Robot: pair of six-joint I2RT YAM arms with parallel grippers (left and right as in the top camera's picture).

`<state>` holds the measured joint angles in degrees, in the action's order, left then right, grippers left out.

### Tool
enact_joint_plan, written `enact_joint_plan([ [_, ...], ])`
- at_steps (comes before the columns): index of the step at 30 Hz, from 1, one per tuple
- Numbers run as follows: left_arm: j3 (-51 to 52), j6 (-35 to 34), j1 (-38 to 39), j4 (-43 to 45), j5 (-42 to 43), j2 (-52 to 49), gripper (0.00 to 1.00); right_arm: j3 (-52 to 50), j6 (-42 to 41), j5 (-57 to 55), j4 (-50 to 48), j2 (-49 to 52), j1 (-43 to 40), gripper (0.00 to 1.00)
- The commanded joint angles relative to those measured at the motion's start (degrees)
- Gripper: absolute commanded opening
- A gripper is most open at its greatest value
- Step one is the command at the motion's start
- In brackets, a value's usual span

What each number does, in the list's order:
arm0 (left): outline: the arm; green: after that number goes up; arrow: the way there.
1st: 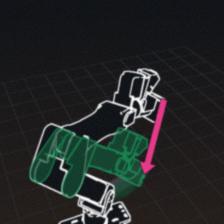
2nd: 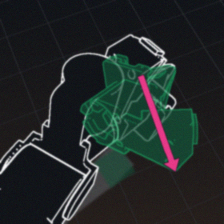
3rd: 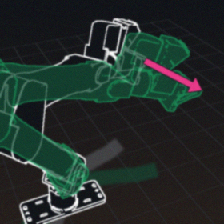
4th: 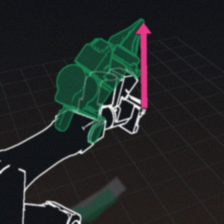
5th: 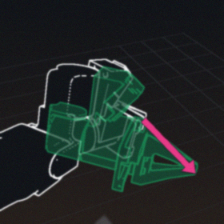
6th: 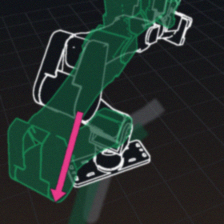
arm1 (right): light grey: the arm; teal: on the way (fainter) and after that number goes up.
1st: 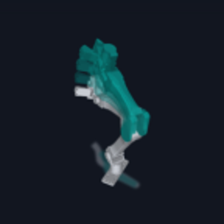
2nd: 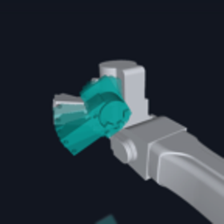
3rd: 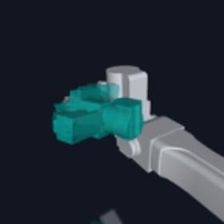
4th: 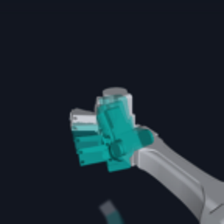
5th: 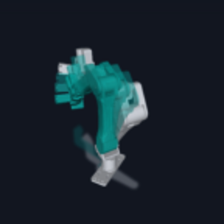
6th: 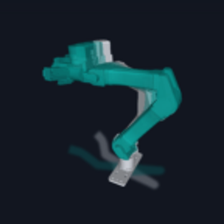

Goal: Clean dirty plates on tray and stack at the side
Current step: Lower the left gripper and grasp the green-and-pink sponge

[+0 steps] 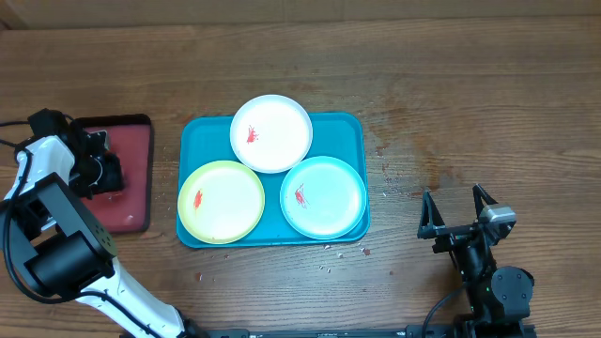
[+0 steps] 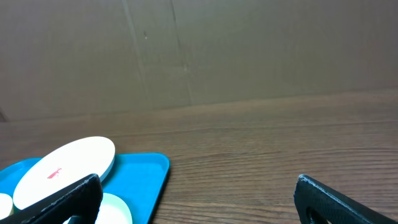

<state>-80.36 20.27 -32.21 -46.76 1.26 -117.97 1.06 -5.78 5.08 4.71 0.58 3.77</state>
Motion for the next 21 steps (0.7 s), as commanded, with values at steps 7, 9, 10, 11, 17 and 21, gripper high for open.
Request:
enact_joint_plan([
  [7, 1.5, -0.6, 0.5, -0.9, -1.7, -1.9, 0.14, -0.6, -0.2, -0.5, -0.3, -0.4, -0.3, 1.00],
  [9, 1.5, -0.6, 0.5, 0.2, -1.7, -1.9, 1.00, -0.6, -0.2, -0.5, -0.3, -0.4, -0.3, 1.00],
  [10, 1.5, -0.6, 0.5, 0.9, -1.7, -1.9, 1.00, -0.6, -0.2, -0.5, -0.3, -0.4, -0.3, 1.00],
  [11, 1.5, -0.6, 0.5, 1.9, -1.7, -1.9, 1.00, -0.6, -0.2, -0.5, -0.3, -0.4, -0.3, 1.00],
  [17, 1.5, -1.2, 0.5, 10.0, -0.6, -1.9, 0.86, -0.6, -0.2, -0.5, -0.3, -0.4, -0.3, 1.00],
  [21, 1.5, -1.2, 0.5, 12.3, 0.2, -1.9, 0.04, -0.6, -0.2, -0.5, -0.3, -0.4, -0.3, 1.00],
])
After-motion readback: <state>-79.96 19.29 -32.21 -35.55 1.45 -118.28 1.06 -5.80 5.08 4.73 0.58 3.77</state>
